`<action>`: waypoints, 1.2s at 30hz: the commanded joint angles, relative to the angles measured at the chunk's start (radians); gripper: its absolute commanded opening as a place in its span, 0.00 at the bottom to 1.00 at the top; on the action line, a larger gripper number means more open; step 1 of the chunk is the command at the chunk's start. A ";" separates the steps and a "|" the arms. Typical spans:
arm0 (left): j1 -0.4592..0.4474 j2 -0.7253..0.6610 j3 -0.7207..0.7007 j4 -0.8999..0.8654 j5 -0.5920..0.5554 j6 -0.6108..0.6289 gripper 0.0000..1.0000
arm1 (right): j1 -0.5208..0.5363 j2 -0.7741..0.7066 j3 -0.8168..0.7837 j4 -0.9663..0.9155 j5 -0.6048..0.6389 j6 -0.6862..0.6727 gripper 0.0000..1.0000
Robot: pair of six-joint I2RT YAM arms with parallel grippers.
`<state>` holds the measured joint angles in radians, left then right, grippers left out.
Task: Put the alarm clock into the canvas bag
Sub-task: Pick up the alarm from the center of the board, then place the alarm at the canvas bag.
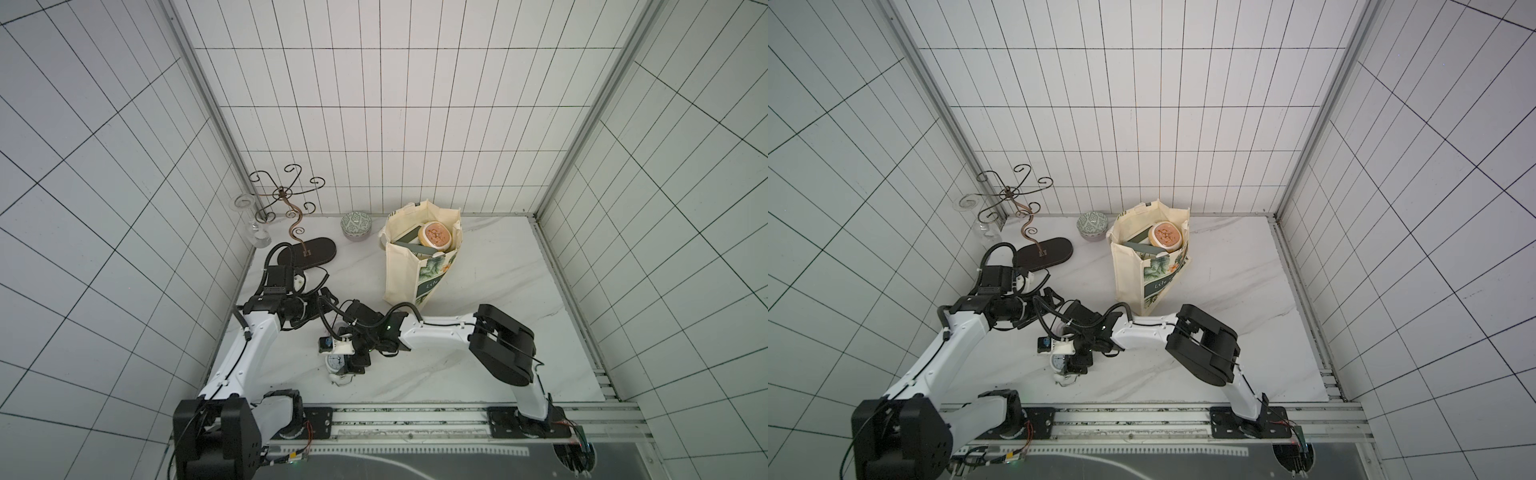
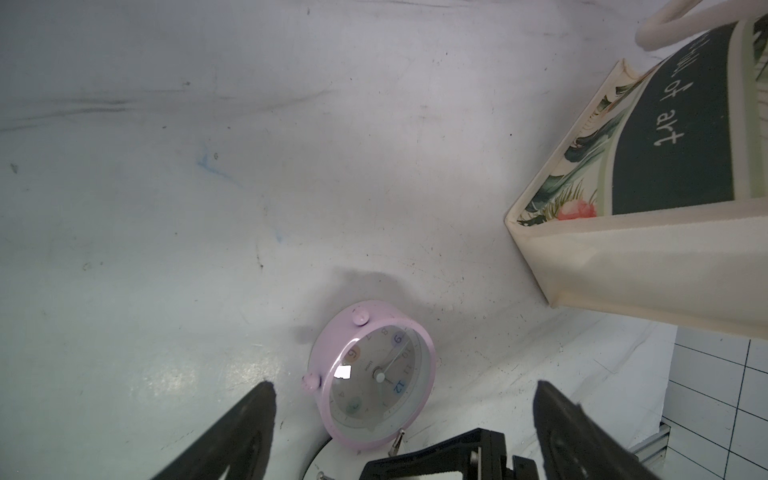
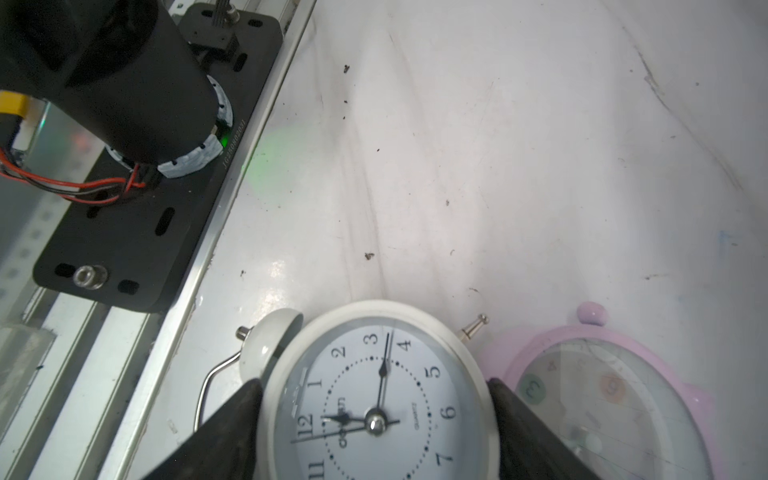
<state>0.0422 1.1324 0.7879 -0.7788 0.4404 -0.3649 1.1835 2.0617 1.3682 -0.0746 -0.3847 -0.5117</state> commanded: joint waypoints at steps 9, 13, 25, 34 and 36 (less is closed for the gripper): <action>0.005 -0.019 0.006 0.020 0.005 0.016 0.95 | -0.005 -0.095 0.053 -0.021 -0.042 -0.013 0.57; 0.005 -0.044 0.042 0.046 0.020 -0.007 0.95 | -0.048 -0.258 0.024 -0.033 -0.045 0.009 0.56; -0.110 0.014 0.242 0.071 -0.186 -0.012 0.95 | -0.462 -0.609 0.123 -0.040 -0.033 0.313 0.52; -0.356 0.135 0.230 -0.102 -0.484 0.057 0.97 | -0.699 -0.287 0.501 -0.227 0.186 0.423 0.51; -0.376 0.145 0.206 -0.105 -0.486 0.044 0.97 | -0.725 -0.212 0.569 -0.298 0.218 0.427 0.51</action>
<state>-0.3130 1.2713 1.0134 -0.8169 0.0479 -0.3393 0.4801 1.7817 1.7802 -0.2428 -0.2440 -0.1223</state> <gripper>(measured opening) 0.974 0.755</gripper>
